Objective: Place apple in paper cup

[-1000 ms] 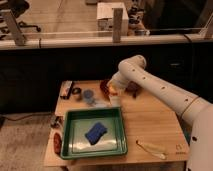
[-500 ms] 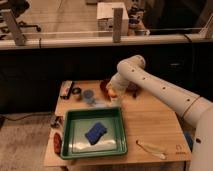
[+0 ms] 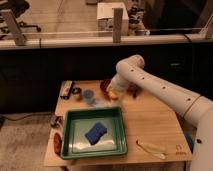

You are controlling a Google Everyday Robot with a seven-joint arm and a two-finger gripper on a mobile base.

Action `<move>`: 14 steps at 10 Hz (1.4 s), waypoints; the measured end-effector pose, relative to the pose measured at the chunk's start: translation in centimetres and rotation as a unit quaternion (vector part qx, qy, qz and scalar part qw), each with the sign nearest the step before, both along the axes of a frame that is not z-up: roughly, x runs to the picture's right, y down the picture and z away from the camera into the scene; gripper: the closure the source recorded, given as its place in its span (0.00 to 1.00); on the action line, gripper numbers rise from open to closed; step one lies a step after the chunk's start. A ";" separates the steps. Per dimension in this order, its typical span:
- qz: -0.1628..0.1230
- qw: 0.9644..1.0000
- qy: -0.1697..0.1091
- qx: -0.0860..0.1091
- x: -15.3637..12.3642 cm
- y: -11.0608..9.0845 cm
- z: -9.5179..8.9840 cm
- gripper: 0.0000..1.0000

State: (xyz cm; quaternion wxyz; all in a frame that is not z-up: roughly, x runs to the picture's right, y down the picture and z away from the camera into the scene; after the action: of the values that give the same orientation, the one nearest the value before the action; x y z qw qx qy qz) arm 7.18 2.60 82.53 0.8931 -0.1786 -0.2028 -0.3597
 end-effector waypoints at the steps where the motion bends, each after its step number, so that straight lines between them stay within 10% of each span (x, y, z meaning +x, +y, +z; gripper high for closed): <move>1: 0.001 1.000 0.003 -0.001 0.3 0.0 0.0 1.00; 8: 0.015 1.000 0.026 0.000 2.7 -0.9 -0.2 0.98; 14: 0.021 0.999 0.028 -0.004 2.8 -1.2 -0.3 0.40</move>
State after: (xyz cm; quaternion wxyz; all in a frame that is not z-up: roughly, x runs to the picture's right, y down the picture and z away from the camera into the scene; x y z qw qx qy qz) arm 9.96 1.42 82.24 0.9049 -0.1879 -0.1828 -0.3353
